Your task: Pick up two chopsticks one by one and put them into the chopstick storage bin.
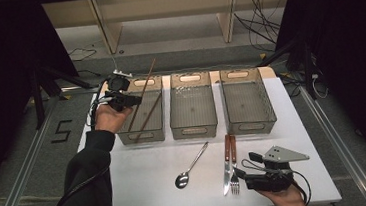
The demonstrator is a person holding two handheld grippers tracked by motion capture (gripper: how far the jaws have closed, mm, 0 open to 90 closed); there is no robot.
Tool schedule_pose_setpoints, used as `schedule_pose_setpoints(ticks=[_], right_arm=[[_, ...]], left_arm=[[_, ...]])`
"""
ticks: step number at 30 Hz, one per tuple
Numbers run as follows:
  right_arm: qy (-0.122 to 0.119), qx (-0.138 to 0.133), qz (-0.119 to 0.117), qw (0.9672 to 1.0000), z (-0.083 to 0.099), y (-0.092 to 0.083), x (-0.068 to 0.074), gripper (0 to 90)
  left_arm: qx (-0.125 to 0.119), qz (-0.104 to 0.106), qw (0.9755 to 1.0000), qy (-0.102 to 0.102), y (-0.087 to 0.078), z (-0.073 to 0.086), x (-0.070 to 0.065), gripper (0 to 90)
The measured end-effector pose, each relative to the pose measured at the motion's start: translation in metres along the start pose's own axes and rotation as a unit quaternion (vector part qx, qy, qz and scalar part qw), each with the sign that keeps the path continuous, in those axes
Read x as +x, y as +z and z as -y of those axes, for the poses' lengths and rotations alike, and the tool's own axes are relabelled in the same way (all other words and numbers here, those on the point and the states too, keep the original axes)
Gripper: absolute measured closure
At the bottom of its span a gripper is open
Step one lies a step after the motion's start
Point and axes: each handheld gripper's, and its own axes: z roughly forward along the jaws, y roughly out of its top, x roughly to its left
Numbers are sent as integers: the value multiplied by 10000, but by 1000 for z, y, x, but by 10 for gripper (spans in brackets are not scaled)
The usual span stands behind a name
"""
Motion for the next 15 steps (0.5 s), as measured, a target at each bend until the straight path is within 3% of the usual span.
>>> schedule_pose_setpoints(ticks=[15], right_arm=[[-40, -53, -46, 10000, 0, -1, 0, 239]], left_arm=[[132, -275, 9995, 114, 22, -9, 18, 847]])
